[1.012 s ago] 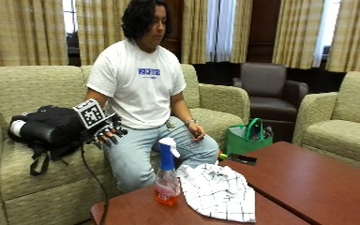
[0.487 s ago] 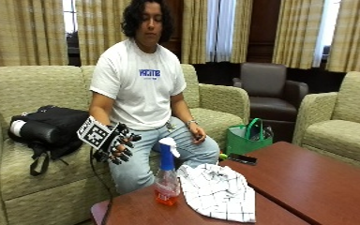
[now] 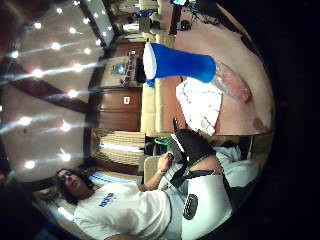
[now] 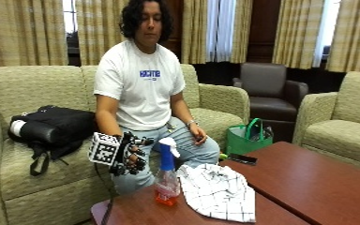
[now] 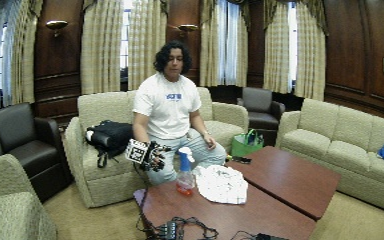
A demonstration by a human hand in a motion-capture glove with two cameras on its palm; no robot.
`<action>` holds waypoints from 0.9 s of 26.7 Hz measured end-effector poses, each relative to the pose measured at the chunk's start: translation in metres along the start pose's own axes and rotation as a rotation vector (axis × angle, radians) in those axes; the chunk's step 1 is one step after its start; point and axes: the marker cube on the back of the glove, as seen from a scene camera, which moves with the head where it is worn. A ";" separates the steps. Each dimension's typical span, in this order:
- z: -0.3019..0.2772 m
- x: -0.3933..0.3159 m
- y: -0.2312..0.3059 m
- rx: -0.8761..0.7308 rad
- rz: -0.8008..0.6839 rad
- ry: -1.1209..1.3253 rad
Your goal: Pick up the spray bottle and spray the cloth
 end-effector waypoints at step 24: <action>0.076 -0.009 -0.072 0.215 0.008 -0.036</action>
